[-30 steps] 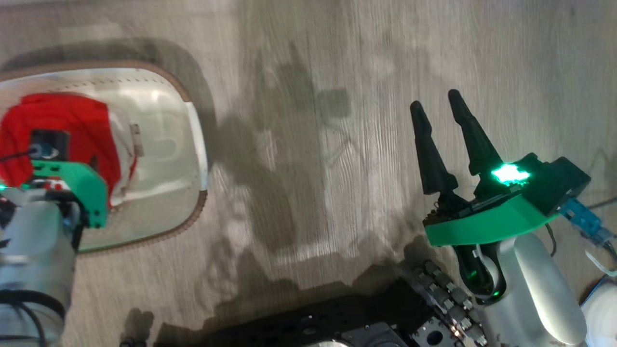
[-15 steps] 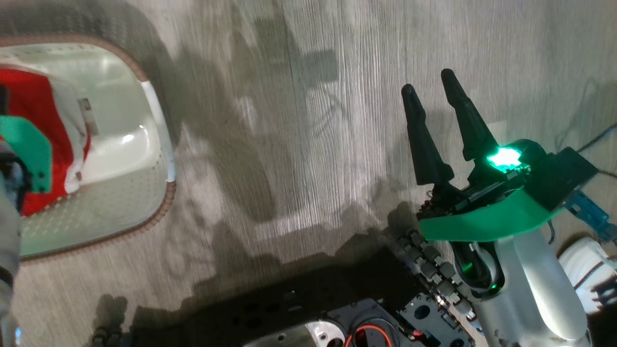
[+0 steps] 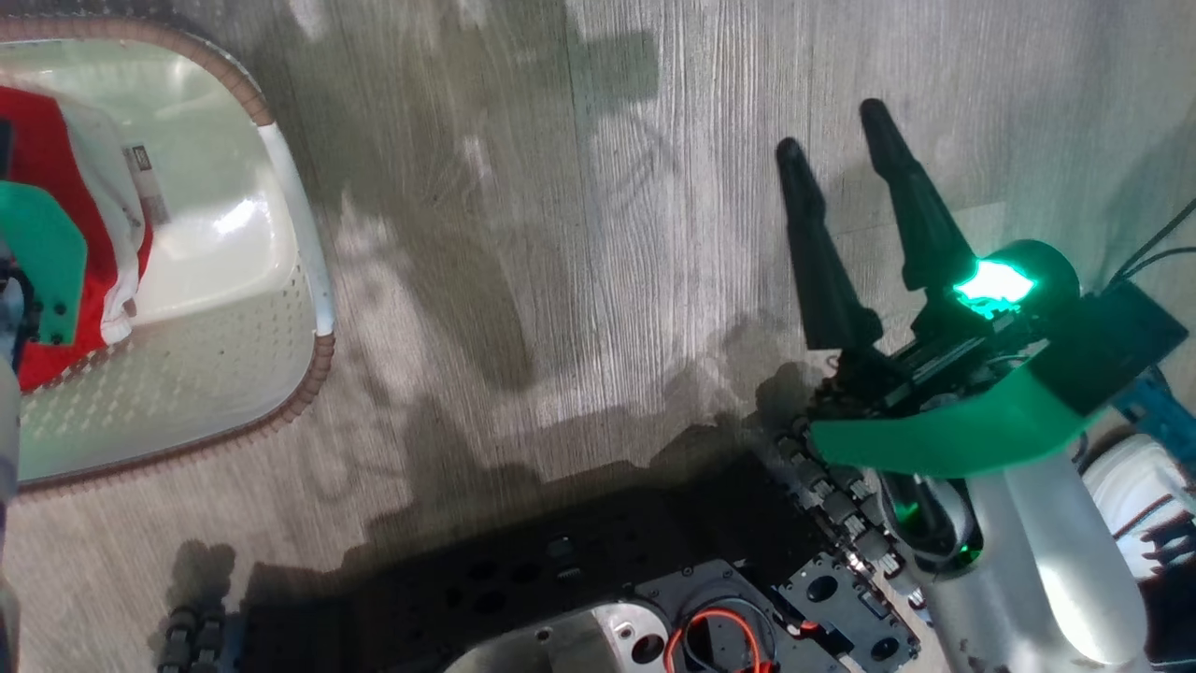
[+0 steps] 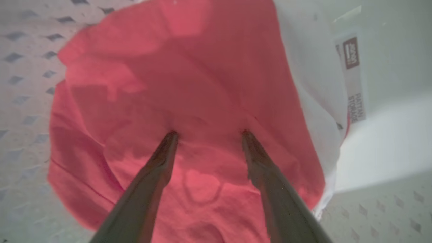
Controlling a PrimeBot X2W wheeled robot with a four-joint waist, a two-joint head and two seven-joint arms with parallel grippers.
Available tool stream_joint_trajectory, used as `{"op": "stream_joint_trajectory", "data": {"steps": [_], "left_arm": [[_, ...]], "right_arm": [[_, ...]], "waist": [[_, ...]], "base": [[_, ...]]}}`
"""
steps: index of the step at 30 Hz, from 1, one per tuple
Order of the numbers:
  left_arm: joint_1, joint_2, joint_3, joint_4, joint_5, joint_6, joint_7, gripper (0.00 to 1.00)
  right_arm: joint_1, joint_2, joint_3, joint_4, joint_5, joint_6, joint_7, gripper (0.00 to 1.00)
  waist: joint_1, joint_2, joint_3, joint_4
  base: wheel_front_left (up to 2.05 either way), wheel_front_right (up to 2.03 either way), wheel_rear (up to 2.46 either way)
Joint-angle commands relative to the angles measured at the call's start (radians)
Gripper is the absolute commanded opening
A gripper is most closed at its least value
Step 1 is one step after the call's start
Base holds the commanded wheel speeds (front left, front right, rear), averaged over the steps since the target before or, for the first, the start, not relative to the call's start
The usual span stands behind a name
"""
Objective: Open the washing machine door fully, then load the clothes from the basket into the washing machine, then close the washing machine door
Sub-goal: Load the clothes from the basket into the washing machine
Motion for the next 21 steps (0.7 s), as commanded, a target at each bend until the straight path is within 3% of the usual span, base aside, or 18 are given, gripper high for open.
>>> {"op": "stream_joint_trajectory", "data": {"steps": [1, 18, 21], "left_arm": [[0.02, 0.041, 0.011, -0.002, 0.004, 0.004, 0.0, 1.0], [0.036, 0.006, -0.012, -0.002, -0.034, -0.042, 0.093, 1.0], [0.031, -0.003, -0.004, -0.002, -0.056, -0.074, 0.082, 1.0]], "right_arm": [[0.051, -0.001, 0.024, -0.031, -0.007, 0.0, -0.006, 1.0], [0.087, -0.001, 0.042, -0.09, -0.047, 0.0, -0.006, 1.0], [0.09, -0.001, 0.045, -0.096, -0.051, 0.0, -0.006, 1.0]], "waist": [[-0.0001, 0.0, 0.001, 0.001], [-0.0001, 0.0, 0.019, 0.008], [-0.0001, 0.0, 0.022, 0.011]], "base": [[0.0, 0.0, 0.0], [0.0, 0.0, 0.0], [0.0, 0.0, 0.0]]}}
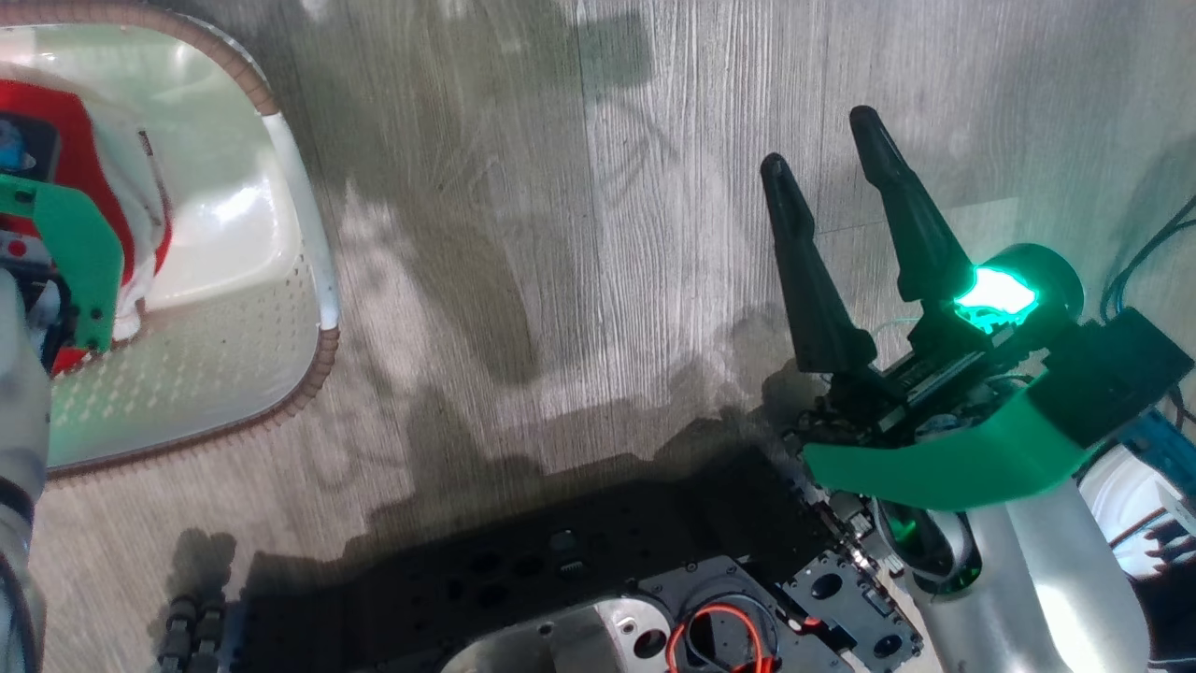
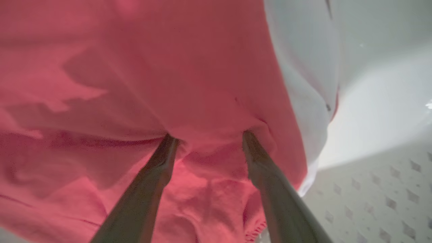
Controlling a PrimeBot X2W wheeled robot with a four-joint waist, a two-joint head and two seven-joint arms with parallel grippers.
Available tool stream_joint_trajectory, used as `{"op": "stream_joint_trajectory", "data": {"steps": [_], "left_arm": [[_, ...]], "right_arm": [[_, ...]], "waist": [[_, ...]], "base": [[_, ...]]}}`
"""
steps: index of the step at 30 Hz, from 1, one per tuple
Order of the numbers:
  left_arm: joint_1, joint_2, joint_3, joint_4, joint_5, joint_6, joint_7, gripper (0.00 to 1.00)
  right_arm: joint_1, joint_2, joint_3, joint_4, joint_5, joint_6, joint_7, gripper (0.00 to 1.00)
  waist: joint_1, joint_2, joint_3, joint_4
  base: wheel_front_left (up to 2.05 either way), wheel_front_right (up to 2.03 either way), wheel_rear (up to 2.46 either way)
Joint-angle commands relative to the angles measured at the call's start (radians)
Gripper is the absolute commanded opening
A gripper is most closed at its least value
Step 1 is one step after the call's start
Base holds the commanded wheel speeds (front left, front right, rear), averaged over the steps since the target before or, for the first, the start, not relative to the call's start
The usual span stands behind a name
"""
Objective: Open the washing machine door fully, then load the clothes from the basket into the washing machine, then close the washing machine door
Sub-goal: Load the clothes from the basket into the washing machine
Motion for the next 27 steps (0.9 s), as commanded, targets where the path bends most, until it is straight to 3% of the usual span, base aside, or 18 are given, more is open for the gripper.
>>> {"op": "stream_joint_trajectory", "data": {"steps": [1, 4, 9, 17, 27], "left_arm": [[0.03, 0.025, 0.028, -0.001, -0.025, -0.019, -0.003, 1.0], [0.025, 0.014, 0.033, -0.001, -0.049, -0.049, -0.034, 1.0], [0.024, 0.008, 0.031, -0.001, -0.068, -0.062, -0.087, 1.0], [0.013, 0.002, 0.012, -0.001, -0.063, -0.007, -0.105, 1.0], [0.001, -0.008, -0.005, -0.001, -0.071, -0.004, -0.066, 1.0]], "right_arm": [[0.066, -0.001, 0.024, -0.03, -0.011, 0.0, -0.006, 1.0], [0.066, -0.001, 0.024, -0.031, -0.012, 0.0, -0.006, 1.0], [0.067, -0.001, 0.024, -0.03, -0.017, 0.0, -0.006, 1.0], [0.077, -0.001, 0.019, -0.035, -0.022, 0.0, -0.006, 1.0], [0.079, -0.001, 0.018, -0.039, -0.022, 0.0, -0.006, 1.0]], "waist": [[-0.0001, 0.0, 0.002, 0.001], [-0.0001, 0.0, 0.004, 0.004], [-0.0001, 0.0, 0.004, 0.007], [-0.0001, 0.0, 0.003, 0.013], [-0.0001, 0.0, 0.006, 0.015]], "base": [[0.0, 0.0, 0.0], [0.0, 0.0, 0.0], [0.0, 0.0, 0.0], [0.0, 0.0, 0.0], [0.0, 0.0, 0.0]]}}
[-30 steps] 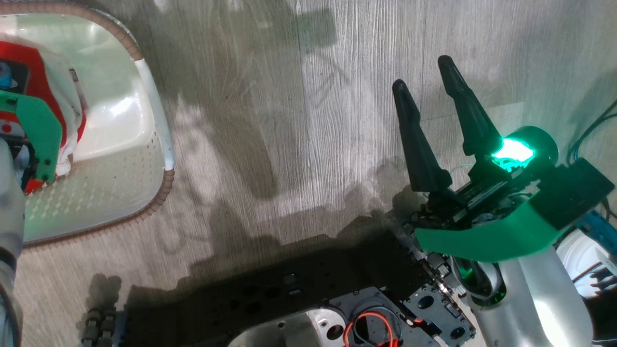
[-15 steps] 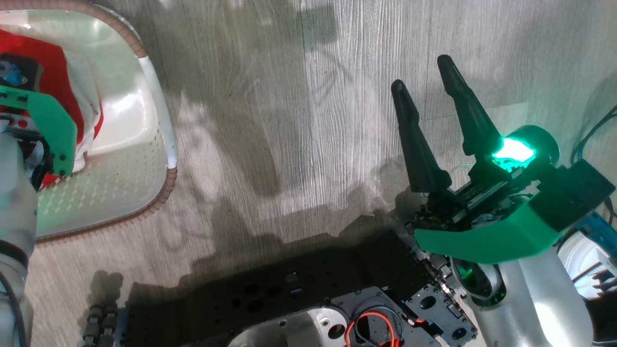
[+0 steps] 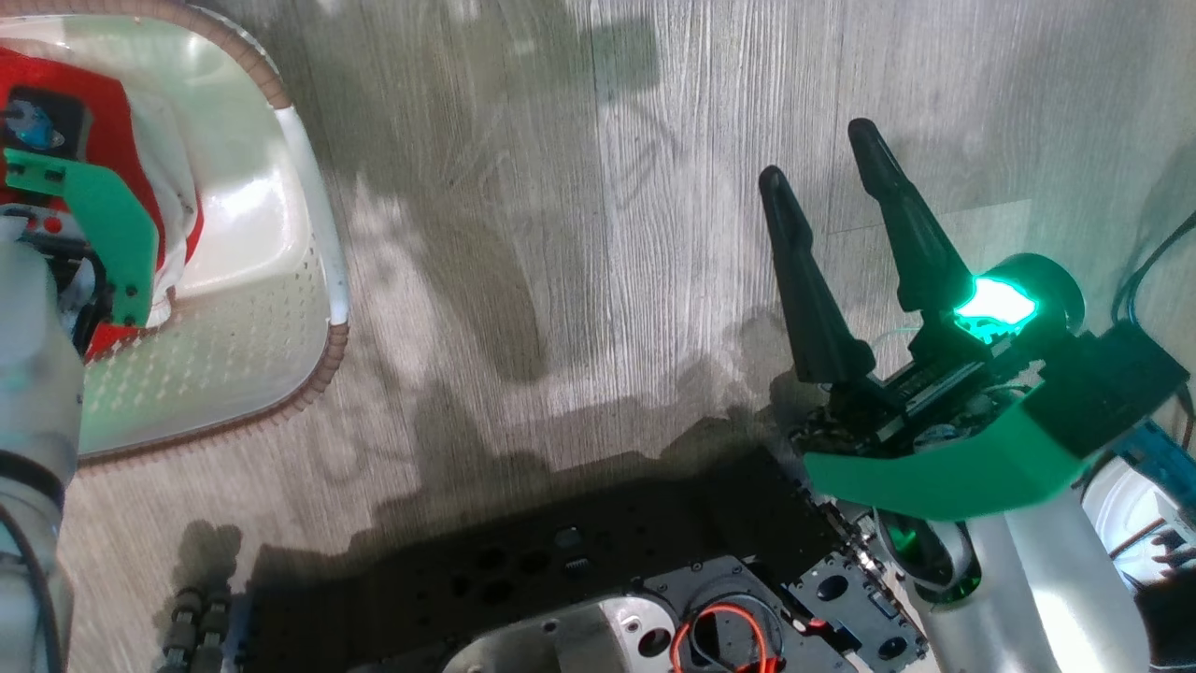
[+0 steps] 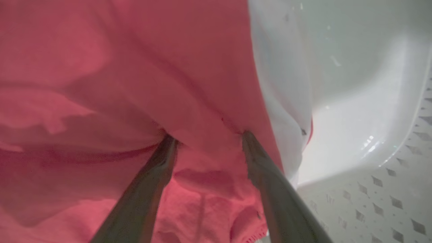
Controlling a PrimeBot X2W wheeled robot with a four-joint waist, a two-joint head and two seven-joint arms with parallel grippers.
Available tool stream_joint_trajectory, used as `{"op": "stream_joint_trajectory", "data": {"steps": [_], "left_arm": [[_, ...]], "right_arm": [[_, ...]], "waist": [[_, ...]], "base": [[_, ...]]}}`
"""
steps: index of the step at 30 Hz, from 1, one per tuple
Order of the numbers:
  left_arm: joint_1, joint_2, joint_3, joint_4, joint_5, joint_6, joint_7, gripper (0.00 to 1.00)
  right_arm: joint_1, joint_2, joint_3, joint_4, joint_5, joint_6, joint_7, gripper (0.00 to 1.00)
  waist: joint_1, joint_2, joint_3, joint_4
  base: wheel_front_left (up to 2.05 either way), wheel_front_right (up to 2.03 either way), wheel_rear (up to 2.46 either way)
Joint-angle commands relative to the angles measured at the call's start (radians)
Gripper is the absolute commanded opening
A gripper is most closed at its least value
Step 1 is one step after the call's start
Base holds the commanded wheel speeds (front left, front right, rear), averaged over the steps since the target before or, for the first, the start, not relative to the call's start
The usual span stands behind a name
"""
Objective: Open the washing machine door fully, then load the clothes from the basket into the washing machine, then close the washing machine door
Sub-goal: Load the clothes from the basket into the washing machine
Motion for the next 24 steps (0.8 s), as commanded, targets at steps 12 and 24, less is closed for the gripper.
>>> {"op": "stream_joint_trajectory", "data": {"steps": [12, 24], "left_arm": [[0.003, 0.034, -0.004, -0.002, -0.021, 0.014, 0.035, 0.37], [0.005, 0.043, -0.027, -0.002, -0.025, 0.035, 0.06, 0.0]], "right_arm": [[0.066, -0.001, 0.022, -0.042, -0.009, 0.0, -0.006, 1.0], [0.061, -0.001, 0.029, -0.055, -0.035, 0.0, -0.006, 1.0]], "waist": [[0.0, 0.0, 0.001, 0.001], [0.0, 0.0, -0.006, 0.003]], "base": [[0.0, 0.0, 0.0], [0.0, 0.0, 0.0]]}}
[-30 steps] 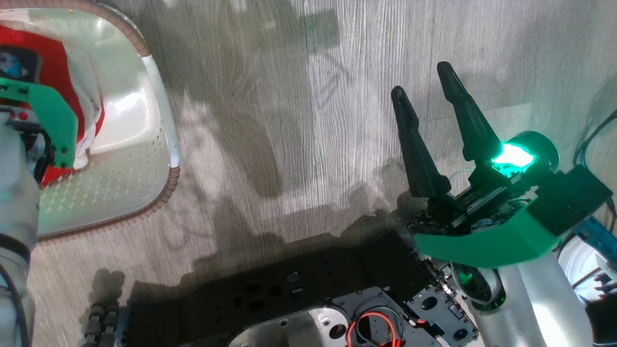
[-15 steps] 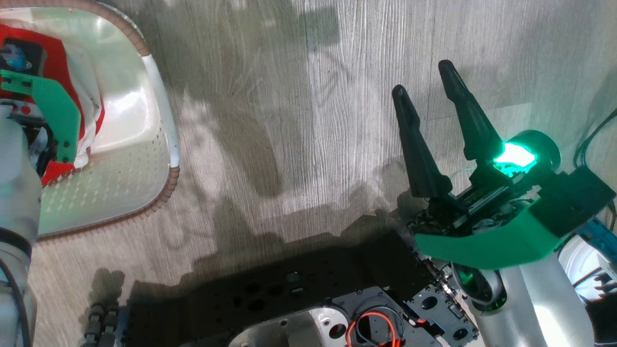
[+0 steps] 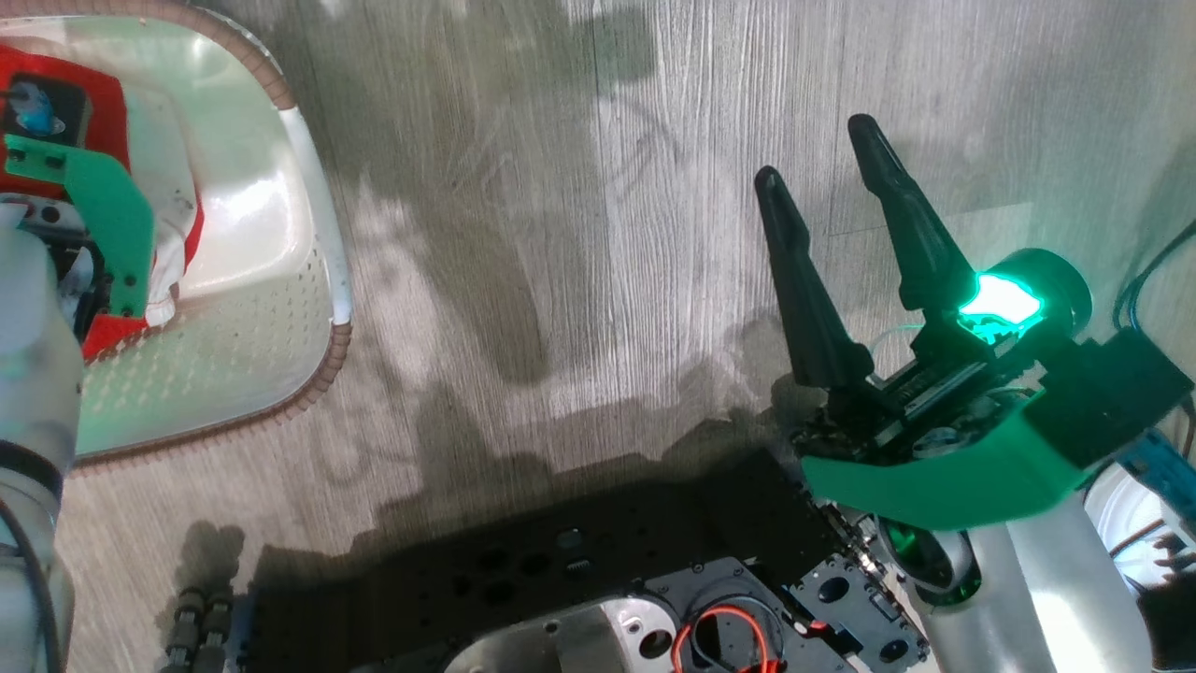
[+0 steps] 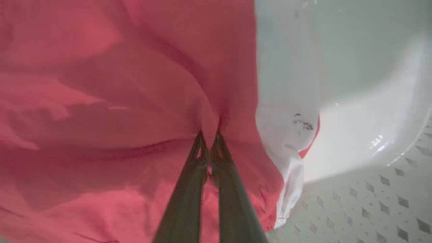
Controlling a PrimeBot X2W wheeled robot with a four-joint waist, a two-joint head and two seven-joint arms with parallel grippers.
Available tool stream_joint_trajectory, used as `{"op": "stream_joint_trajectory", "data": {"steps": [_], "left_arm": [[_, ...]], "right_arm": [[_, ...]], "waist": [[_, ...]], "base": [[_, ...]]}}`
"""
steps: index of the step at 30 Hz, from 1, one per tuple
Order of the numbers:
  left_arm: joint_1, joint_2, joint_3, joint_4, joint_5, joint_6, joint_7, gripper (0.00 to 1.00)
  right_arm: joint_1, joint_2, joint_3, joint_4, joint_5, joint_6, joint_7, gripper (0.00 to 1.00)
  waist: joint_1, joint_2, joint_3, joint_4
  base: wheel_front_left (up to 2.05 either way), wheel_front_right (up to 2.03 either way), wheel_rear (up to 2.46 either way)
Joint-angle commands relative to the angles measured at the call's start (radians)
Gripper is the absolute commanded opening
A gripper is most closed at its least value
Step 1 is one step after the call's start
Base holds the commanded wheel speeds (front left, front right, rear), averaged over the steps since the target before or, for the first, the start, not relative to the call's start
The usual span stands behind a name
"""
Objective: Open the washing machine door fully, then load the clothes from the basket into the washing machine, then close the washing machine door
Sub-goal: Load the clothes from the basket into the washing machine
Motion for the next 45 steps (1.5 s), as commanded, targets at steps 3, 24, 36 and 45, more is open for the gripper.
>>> {"op": "stream_joint_trajectory", "data": {"steps": [3, 24, 36, 45], "left_arm": [[0.035, 0.045, 0.017, -0.002, -0.017, 0.011, -0.012, 0.0], [0.289, 0.069, 0.094, -0.002, -0.15, 0.008, -0.132, 0.0], [0.448, -0.003, 0.098, -0.003, -0.197, -0.047, -0.374, 0.0], [0.522, -0.041, 0.133, -0.175, -0.214, -0.045, -0.435, 0.0]], "right_arm": [[0.047, -0.001, 0.027, -0.026, 0.003, 0.0, -0.006, 1.0], [-0.018, -0.001, 0.037, 0.15, 0.127, 0.0, -0.006, 1.0], [0.021, -0.001, 0.025, 0.259, 0.08, 0.0, -0.006, 1.0], [0.093, -0.001, -0.01, 0.31, 0.052, 0.0, -0.006, 1.0]], "waist": [[0.0, 0.0, -0.01, -0.007], [0.0, 0.0, -0.352, -0.102], [0.0, 0.0, -0.66, -0.066], [0.0, 0.0, -0.862, -0.004]], "base": [[0.0, 0.0, 0.0], [0.0, 0.0, 0.0], [0.0, 0.0, 0.0], [0.0, 0.0, 0.0]]}}
